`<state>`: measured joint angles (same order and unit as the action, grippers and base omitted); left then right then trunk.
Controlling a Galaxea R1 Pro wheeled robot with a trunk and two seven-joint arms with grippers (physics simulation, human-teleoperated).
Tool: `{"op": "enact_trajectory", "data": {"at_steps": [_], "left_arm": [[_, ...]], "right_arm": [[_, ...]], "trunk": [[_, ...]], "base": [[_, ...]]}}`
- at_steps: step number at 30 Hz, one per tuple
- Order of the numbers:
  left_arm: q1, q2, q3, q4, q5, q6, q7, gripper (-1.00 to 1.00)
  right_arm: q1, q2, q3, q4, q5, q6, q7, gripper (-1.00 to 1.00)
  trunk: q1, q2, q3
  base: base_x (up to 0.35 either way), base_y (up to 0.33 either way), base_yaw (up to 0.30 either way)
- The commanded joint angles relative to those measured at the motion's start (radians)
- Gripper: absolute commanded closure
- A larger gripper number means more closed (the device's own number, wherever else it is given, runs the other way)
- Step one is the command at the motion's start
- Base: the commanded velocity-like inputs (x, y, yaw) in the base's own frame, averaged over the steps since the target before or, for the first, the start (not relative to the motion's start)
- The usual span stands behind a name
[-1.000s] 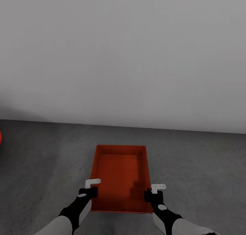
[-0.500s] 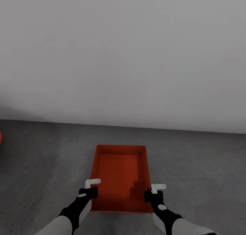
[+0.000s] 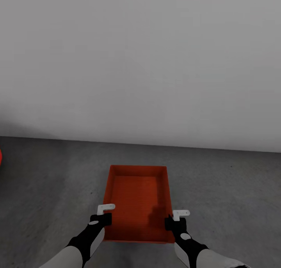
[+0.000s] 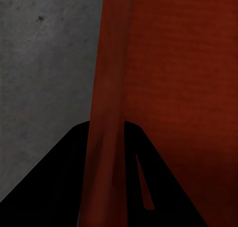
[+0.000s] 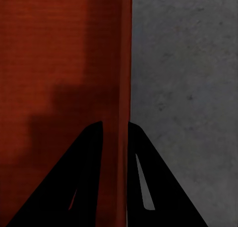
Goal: Move the two storage containers from the living room to the garage. In the garage, place one container on the floor and stack the other container on top of it (either order is fine).
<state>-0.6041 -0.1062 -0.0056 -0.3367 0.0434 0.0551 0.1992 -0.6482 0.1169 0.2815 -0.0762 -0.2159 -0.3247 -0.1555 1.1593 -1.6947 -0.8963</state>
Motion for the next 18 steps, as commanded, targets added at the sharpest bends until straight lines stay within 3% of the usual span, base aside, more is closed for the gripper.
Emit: {"op": "enact_trajectory", "data": {"at_steps": [1,10,18], "left_arm": [[0.0,0.0,0.013,-0.004,-0.002,0.006,0.008,1.0],[0.0,0.0,0.012,-0.002,-0.002,0.008,0.008,1.0],[0.0,0.0,0.012,-0.002,-0.002,0.007,0.008,1.0]], "right_arm": [[-0.001,0.0,-0.024,0.003,-0.026,-0.008,-0.004,1.0],[-0.001,0.0,-0.024,0.003,-0.026,-0.008,-0.004,1.0],[-0.001,0.0,-0.024,0.003,-0.026,-0.008,-0.004,1.0]], "trunk": [[0.0,0.0,-0.001],[0.0,0.0,-0.001],[0.0,0.0,-0.001]], "base": [[0.0,0.0,0.0],[0.013,0.0,0.0],[0.138,0.0,0.0]]}}
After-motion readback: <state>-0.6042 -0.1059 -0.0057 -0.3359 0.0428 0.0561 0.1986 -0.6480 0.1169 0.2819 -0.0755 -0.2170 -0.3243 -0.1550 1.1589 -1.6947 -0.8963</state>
